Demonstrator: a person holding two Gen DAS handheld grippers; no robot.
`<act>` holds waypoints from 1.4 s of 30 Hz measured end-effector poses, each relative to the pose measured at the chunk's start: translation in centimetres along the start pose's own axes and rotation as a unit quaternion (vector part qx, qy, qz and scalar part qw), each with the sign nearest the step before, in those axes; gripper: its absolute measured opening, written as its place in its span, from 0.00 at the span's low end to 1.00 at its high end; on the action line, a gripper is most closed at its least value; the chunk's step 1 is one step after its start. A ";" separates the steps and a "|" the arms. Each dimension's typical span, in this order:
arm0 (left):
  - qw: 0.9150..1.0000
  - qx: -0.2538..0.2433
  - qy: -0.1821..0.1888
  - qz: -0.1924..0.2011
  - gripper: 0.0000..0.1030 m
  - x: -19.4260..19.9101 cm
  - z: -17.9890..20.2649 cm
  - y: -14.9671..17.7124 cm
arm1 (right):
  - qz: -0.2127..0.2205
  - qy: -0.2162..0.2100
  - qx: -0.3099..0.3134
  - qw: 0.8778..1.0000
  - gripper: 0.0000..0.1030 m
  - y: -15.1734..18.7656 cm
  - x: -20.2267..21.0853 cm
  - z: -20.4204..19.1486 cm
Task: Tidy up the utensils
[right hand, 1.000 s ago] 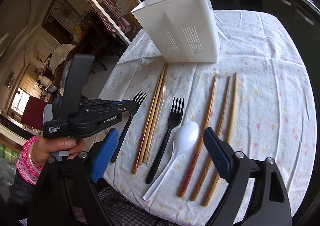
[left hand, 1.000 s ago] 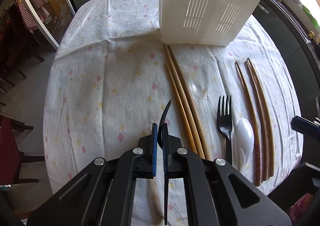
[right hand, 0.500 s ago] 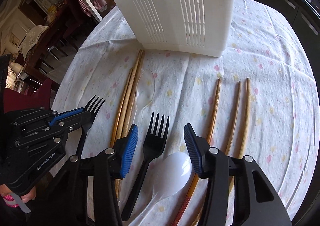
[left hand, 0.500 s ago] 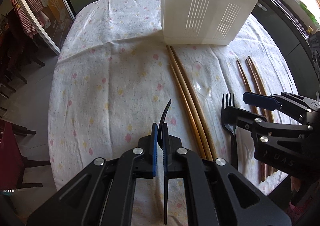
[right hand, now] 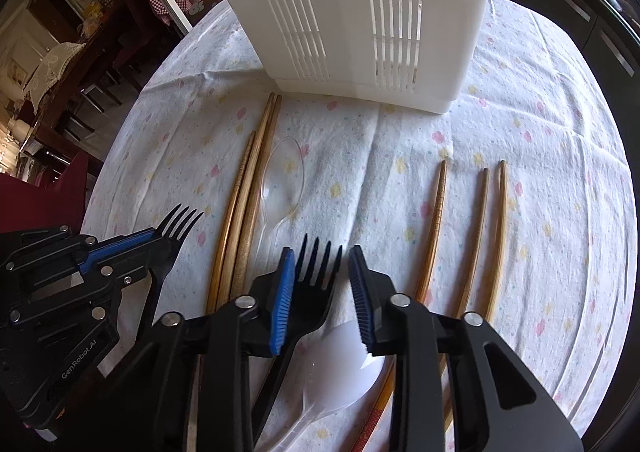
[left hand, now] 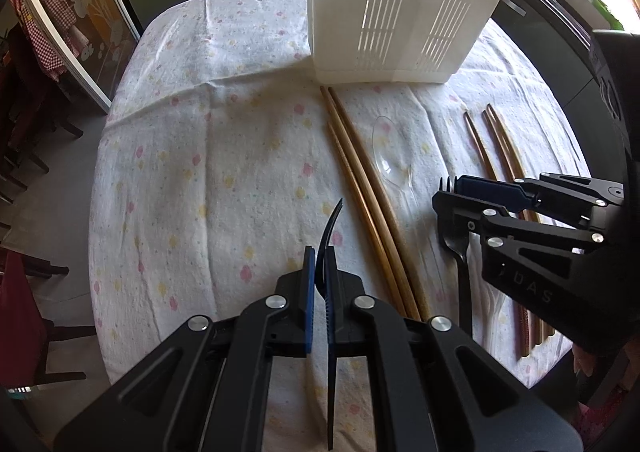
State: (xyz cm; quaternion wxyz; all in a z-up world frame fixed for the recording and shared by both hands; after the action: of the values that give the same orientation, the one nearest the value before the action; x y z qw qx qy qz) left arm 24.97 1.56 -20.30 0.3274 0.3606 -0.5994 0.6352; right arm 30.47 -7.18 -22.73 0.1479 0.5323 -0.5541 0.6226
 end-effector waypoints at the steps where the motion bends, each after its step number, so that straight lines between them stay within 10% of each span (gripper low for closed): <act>1: 1.000 0.000 0.000 0.000 0.04 0.0 0.0 0.0 | 0.003 -0.002 -0.001 1.000 0.13 0.1 0.1 0.0; 14: 1.000 -0.004 0.008 0.018 0.04 1.4 0.3 -0.9 | 0.094 -0.034 -0.005 0.995 0.03 -1.5 6.2 -0.8; 23: 0.995 -0.020 0.020 0.099 0.02 7.5 1.3 -4.8 | 0.199 -0.034 -0.005 0.979 0.03 -4.1 13.8 -0.8; 35: 1.000 -0.014 0.009 -0.022 0.04 0.7 0.2 -0.5 | 0.191 -0.043 0.004 0.981 0.03 -3.8 14.3 -1.5; 42: 0.999 -0.002 0.023 -0.043 0.26 0.1 0.2 0.0 | 0.188 -0.047 0.005 0.981 0.03 -4.0 13.9 -1.7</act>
State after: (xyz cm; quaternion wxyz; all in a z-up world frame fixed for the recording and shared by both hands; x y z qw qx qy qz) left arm 24.88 1.40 -20.21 0.3689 0.3704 -0.5767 0.6279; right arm 27.28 -10.04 -8.78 -0.0006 0.4484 -0.6473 0.6163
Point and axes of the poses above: each gripper's, at about its wrist camera, not at the fingertips, and x roughly against the way its jaws point, z to its right, y to its underside, the point moved 8 cm from there along -x, roughly the way its jaws point, and after that the axes turned 13 degrees about z, right-handed, at the moved point
